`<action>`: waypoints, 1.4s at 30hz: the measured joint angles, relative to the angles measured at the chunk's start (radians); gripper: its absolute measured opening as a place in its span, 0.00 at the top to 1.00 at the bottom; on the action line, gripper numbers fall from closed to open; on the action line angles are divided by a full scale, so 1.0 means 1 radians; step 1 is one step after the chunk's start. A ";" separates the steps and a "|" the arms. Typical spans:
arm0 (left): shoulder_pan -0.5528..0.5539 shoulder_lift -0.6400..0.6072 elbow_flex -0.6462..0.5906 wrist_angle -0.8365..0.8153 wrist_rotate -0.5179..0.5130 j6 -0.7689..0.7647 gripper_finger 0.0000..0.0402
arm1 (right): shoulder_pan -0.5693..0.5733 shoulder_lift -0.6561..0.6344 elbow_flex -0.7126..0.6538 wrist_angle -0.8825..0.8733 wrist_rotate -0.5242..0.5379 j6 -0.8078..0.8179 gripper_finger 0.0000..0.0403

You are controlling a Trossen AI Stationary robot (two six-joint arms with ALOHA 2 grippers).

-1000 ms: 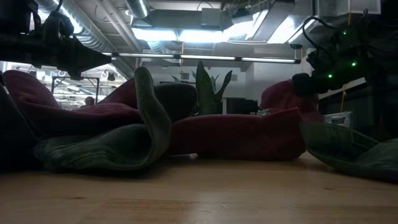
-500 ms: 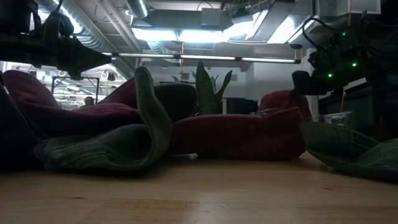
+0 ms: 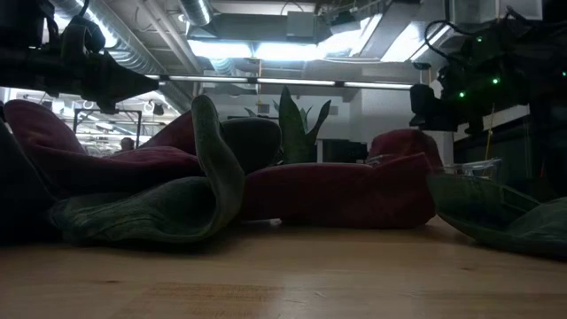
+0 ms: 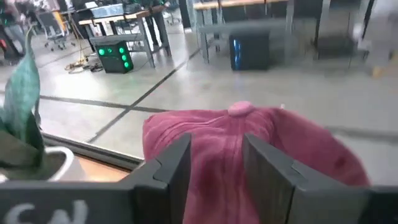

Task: Pick & Place hat
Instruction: Put the middle bottom red cap into the right transparent bin, then put the right red cap into the right transparent bin

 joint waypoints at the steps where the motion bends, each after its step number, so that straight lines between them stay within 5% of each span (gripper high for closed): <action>1: 0.000 0.000 0.000 0.000 0.000 0.000 0.99 | 0.000 -0.005 0.017 -0.044 -0.001 0.048 0.65; 12: 0.000 0.000 0.000 0.000 0.000 0.000 0.99 | 0.011 -0.096 0.261 -0.627 -0.179 0.313 0.65; 22: 0.000 0.000 0.000 0.000 0.000 0.000 0.99 | 0.062 -0.103 0.527 -1.096 -0.391 0.281 0.65; 31: 0.000 0.000 0.000 0.000 0.000 0.000 0.99 | 0.254 -0.098 0.568 -1.217 -0.612 0.264 0.65; 42: 0.000 0.000 0.000 0.000 0.000 0.000 0.99 | 0.505 -0.023 0.568 -1.216 -0.619 0.218 0.65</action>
